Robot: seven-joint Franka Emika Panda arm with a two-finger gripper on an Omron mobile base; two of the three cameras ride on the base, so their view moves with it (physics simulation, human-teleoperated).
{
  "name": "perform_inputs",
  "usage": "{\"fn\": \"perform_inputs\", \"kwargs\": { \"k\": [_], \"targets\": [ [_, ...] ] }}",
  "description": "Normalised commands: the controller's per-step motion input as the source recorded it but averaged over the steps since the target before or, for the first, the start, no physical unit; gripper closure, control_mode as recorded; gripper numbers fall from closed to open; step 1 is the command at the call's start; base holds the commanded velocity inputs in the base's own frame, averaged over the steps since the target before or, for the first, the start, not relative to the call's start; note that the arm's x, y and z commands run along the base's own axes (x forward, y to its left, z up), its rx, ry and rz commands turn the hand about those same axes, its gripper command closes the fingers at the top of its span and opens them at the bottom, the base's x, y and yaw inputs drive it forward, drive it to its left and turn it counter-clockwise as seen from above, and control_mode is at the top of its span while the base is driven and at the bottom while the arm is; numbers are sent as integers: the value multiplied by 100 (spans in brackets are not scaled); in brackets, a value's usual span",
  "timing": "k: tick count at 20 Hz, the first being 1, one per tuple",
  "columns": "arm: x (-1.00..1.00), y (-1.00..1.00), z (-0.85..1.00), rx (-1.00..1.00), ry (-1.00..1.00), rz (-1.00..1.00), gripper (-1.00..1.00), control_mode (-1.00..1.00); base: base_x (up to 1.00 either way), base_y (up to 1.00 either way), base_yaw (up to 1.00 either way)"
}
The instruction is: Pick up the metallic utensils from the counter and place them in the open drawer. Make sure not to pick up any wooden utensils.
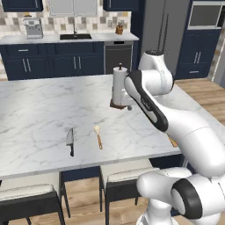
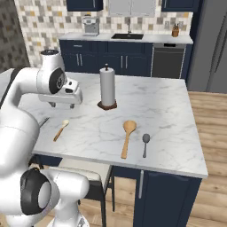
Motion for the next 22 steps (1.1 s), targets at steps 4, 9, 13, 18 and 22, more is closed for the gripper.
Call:
{"fn": "perform_inputs", "kwargs": {
  "k": [4,9,13,18,22],
  "targets": [
    [11,100,-9,-12,12,0,-100,-100,0,0,0],
    [6,100,-36,-9,11,0,-100,-100,0,0,0],
    [2,100,-54,-4,9,0,-100,-100,0,0,0],
    [0,77,-78,0,0,3,-100,-100,0,0,0],
    [0,57,-54,0,0,5,-100,-100,0,0,0]
  ]
}}
